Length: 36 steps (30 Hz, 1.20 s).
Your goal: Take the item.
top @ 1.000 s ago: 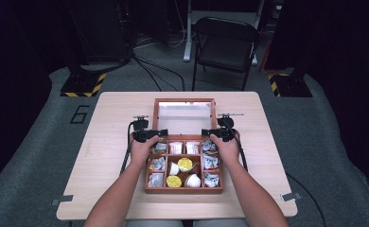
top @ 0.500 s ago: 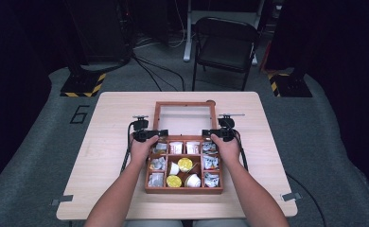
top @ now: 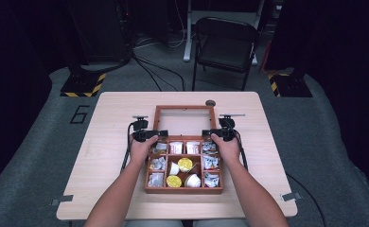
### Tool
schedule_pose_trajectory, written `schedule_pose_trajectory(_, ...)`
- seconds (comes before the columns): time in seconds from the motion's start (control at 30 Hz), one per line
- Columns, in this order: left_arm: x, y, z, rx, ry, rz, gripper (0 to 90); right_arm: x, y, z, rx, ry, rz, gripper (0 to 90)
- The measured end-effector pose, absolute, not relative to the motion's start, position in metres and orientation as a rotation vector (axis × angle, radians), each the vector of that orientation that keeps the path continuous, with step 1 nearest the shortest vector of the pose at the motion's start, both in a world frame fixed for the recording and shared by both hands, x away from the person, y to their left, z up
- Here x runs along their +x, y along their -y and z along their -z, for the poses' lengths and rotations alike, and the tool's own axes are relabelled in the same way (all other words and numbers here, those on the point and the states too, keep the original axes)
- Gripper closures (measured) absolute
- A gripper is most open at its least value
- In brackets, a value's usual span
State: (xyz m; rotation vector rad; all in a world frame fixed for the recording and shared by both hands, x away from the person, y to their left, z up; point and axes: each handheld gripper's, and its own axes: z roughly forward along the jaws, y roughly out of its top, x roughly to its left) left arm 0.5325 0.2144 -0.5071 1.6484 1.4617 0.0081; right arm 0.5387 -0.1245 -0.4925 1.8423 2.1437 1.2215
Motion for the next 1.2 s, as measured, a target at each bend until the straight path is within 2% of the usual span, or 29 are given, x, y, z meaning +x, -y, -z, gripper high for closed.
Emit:
schedule_pose_trajectory(0.87, 0.533, -0.216, 0.509, 1.641, -1.491, 0.013, 29.3, 0.54, 0.126, 0.495, 1.939, -2.134, -1.226, 29.5)
schedule_pose_trajectory(1.2, 0.528, -0.225, 0.5, 1.635, -1.492, -0.044, 34.0, 0.536, 0.131, 0.489, 1.926, -2.084, -1.203, 37.5)
